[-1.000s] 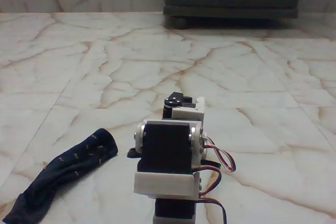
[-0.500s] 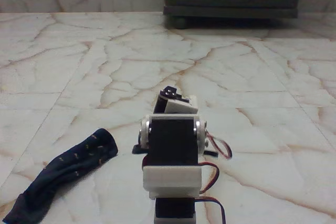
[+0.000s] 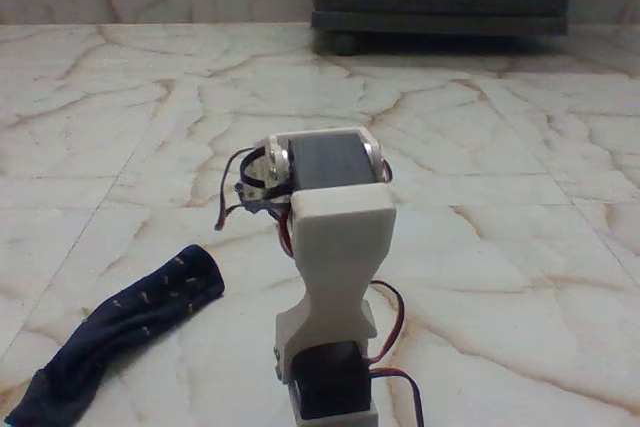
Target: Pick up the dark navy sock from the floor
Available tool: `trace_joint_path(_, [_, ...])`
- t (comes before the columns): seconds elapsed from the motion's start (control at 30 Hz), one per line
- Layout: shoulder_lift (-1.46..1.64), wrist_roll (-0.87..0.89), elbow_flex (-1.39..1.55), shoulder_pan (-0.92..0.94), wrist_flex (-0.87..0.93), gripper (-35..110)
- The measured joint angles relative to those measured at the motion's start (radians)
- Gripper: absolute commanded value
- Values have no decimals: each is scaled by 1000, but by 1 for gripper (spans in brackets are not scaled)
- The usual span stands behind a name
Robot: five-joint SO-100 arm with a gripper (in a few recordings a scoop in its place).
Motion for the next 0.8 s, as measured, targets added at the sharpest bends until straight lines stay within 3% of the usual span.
trace_joint_path(0.23, [-195,199,-206,-143,179,1])
trace_joint_path(0.43, [-495,390,-397,-295,176,5])
trace_joint_path(0.53, [-563,408,-446,-322,176,9])
trace_joint_path(0.7, [-742,362,-663,-376,476,14])
trace_joint_path(0.8, [-819,368,-772,-405,508,14])
